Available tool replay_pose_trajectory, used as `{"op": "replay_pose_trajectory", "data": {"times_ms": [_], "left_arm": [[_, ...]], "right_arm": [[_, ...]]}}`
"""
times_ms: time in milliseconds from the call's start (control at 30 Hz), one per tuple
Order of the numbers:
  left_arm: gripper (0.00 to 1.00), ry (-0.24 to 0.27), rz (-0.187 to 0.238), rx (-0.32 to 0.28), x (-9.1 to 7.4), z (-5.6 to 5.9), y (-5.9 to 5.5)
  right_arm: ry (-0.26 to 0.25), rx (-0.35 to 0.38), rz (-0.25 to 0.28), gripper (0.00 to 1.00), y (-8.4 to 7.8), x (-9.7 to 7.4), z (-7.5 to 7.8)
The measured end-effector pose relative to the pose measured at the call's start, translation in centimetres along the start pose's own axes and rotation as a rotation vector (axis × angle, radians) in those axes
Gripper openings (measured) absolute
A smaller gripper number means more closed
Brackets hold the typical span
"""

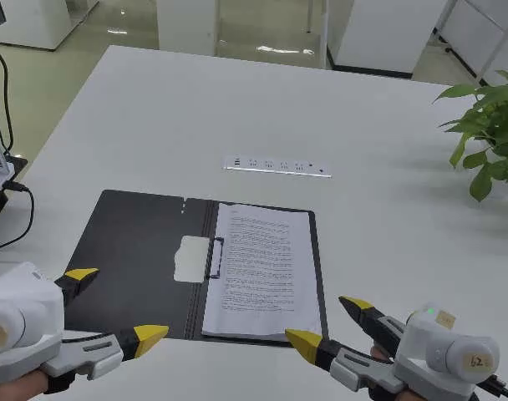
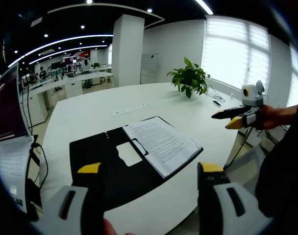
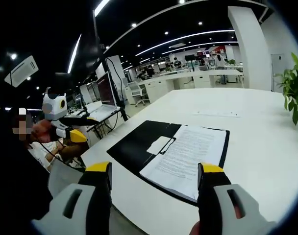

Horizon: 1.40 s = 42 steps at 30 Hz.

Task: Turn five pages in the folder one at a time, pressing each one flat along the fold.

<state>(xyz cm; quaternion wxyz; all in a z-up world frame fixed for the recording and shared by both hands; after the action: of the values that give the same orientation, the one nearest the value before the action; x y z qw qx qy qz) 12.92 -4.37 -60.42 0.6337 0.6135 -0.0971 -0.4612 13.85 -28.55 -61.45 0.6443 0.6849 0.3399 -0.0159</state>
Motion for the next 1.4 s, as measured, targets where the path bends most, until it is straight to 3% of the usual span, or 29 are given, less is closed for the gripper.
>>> {"op": "replay_pose_trajectory", "data": {"times_ms": [200, 500, 1400], "left_arm": [[0.78, 0.03, 0.005, -0.015, -1.2, -0.9, -0.6], [0.78, 0.042, 0.012, -0.026, -1.7, -1.2, -0.7], [0.78, -0.014, 0.016, 0.002, 0.8, -0.9, 1.0]], "right_arm": [[0.036, -0.018, -0.006, 0.69, 0.3, 0.8, -1.3], [0.064, -0.026, -0.014, 0.69, 0.1, 1.0, -2.5], [0.013, 0.004, -0.021, 0.7, -0.4, 0.3, -1.1]]}}
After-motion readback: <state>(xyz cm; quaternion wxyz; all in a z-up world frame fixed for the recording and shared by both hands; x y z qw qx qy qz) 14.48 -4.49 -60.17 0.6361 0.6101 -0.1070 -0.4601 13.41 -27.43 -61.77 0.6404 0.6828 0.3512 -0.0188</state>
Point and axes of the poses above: the centre of the closed fingertips' face, and the gripper's own axes: x roughly forward along the fingers, z roughly to its right, y roughly out of its top, the point moved 1 cm from there along -x, roughly backward along the fingers, and after that the axes turned 14 degrees about -y, right-handed, at the moved point
